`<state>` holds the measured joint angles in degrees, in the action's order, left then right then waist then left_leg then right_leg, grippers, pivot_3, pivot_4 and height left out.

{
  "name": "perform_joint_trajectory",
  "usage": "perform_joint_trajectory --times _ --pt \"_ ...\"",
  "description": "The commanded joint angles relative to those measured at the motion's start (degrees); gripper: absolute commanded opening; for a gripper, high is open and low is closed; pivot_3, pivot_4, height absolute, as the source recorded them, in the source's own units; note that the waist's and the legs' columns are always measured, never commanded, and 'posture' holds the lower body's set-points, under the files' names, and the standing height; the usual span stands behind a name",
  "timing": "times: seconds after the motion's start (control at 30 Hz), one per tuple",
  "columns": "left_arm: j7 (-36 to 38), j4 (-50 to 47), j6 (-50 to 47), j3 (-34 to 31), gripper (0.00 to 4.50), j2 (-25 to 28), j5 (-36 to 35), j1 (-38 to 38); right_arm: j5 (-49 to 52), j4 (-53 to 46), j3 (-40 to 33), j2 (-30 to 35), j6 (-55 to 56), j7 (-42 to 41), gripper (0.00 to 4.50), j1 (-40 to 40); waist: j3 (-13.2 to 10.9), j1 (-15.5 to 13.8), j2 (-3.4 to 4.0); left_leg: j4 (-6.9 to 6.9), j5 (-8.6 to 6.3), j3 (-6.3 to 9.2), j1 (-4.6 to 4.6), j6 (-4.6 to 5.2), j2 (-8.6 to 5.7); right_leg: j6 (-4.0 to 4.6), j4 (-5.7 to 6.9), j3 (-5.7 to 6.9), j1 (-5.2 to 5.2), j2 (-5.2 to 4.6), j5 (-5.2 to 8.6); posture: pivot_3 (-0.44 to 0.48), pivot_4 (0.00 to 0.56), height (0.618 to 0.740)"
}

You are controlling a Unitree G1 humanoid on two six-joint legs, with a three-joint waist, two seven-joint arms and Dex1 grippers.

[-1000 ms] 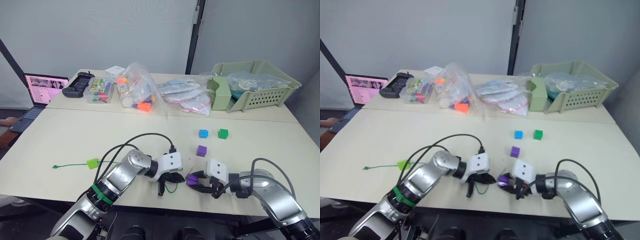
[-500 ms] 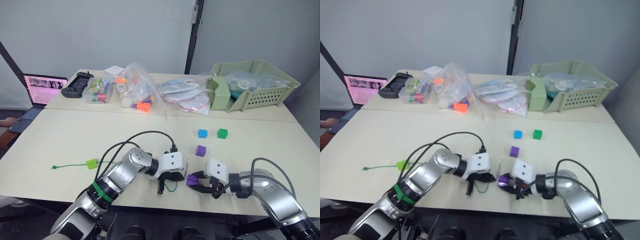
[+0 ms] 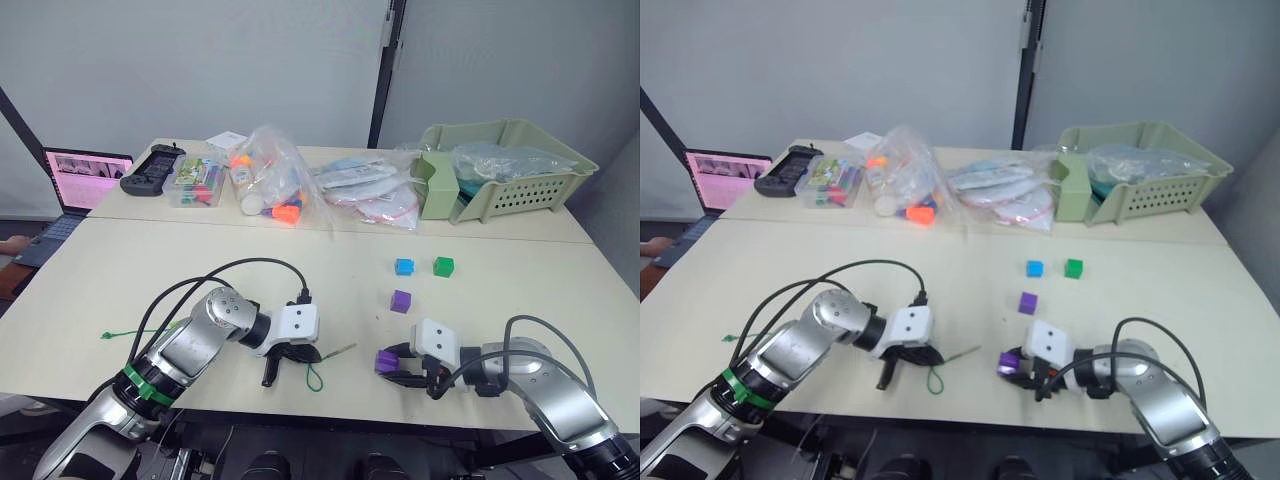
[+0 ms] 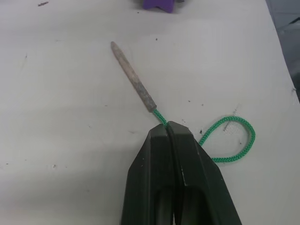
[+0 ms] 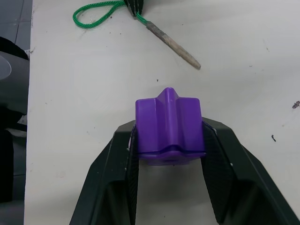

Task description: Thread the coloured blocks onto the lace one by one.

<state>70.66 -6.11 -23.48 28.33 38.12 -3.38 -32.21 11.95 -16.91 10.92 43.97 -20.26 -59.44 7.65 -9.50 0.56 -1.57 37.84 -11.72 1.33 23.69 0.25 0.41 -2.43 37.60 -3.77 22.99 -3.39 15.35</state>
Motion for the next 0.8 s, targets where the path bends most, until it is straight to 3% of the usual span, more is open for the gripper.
perform_joint_trajectory --times 0.03,0.27,0.6,0.8 --pt "-1.18 1.80 2.14 -0.14 0.89 -0.75 1.87 -0.64 -0.49 0.08 0.09 0.46 0.33 -0.20 1.35 0.04 0.00 -0.05 0.00 0.00 0.00 0.00 0.00 0.00 0.00 0.00 0.00 0.00 -0.01 0.00 0.00 0.000 0.150 0.740" --pt "-2.91 0.75 -1.02 -1.13 3.13 -2.75 2.49 -2.15 -0.27 -0.59 0.13 0.27 -0.25 0.11 1.35 -0.34 0.00 0.07 0.00 0.00 0.00 -0.01 0.00 0.00 -0.01 0.00 0.01 0.00 -0.01 0.00 0.00 0.000 0.150 0.740" --pt "-14.44 -10.23 -18.93 -4.49 3.15 -8.59 -0.16 6.45 -0.02 -1.12 -0.32 0.08 -0.83 1.36 1.35 -0.82 0.00 0.13 0.00 0.00 0.00 0.03 0.01 0.00 0.02 0.00 0.04 0.00 0.00 0.01 0.00 0.000 0.150 0.740" --pt "-20.63 -13.12 -23.64 -3.87 3.15 -9.41 0.73 9.97 0.27 -1.06 -0.52 -0.15 -1.38 1.79 1.35 -0.17 0.00 0.11 0.00 0.00 0.00 0.05 -0.05 0.00 0.03 0.00 0.03 -0.01 -0.04 0.01 0.00 0.000 0.150 0.740"
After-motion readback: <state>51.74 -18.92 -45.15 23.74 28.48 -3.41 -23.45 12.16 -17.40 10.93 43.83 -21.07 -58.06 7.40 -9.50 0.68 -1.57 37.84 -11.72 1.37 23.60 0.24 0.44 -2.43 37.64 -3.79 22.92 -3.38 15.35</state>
